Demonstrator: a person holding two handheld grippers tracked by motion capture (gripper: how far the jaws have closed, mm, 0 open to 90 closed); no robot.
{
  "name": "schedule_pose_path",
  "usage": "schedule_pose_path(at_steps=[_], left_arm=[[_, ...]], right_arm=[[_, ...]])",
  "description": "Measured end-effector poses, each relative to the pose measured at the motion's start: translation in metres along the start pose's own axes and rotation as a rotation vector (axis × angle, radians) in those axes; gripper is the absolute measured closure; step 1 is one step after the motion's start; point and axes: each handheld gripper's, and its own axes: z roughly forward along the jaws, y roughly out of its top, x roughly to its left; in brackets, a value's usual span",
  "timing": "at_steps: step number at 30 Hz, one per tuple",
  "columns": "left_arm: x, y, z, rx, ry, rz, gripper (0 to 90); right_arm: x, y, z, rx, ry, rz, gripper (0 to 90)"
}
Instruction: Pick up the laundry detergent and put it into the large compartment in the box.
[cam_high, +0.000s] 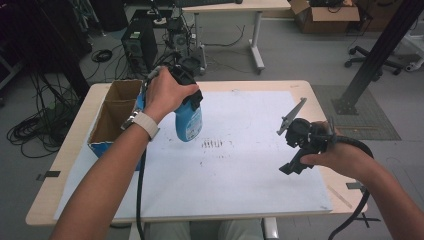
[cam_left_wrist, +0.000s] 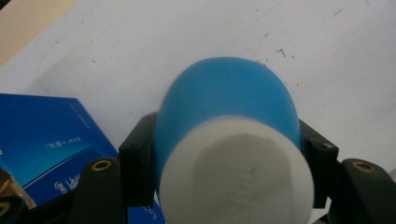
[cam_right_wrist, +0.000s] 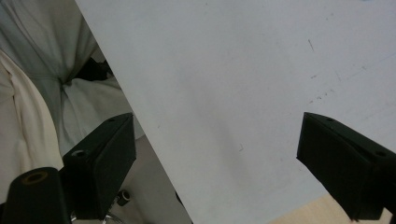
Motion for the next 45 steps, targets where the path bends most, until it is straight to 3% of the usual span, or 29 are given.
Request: schedule_pose_path(at_steps=[4,6,7,10,17,18,25,34,45], left_arm=[[0.005,-0.001,-0.015,-0.007,-0.001,-0.034,37.5],[0.009,-0.002,-0.025,-0.008,-0.003,-0.058,37.5],[0.014,-0.004,-0.036,-0.016,-0.007,-0.094,37.5],[0.019,-0.006,-0.047,-0.018,-0.002,-0.120,37.5],[0.043,-0.016,-0.092,-0.034,0.055,-0.225,37.5],[0.043,-0.016,-0.092,-0.034,0.055,-0.225,37.5],[0.073,-0.035,-0.121,-0.048,0.087,-0.332,37.5],[0.101,-0.059,-0.132,-0.045,0.136,-0.414,37.5],[0.121,-0.076,-0.122,-0.033,0.171,-0.472,37.6]], right_arm=[[0.001,0.000,-0.001,-0.001,-0.003,0.001,11.8],[0.002,0.001,-0.002,-0.002,-0.004,-0.001,11.8],[0.002,0.001,-0.003,-0.003,-0.006,-0.004,11.8],[0.002,0.000,-0.004,-0.003,-0.008,-0.004,11.8],[0.001,0.001,-0.004,-0.005,-0.008,-0.003,11.8],[0.001,0.001,-0.004,-0.005,-0.008,-0.003,11.8],[0.002,0.004,-0.004,-0.005,-0.006,-0.014,11.8],[0.002,0.006,-0.002,0.001,-0.003,-0.013,11.8],[0.001,0.007,0.001,0.005,0.002,-0.014,11.8]])
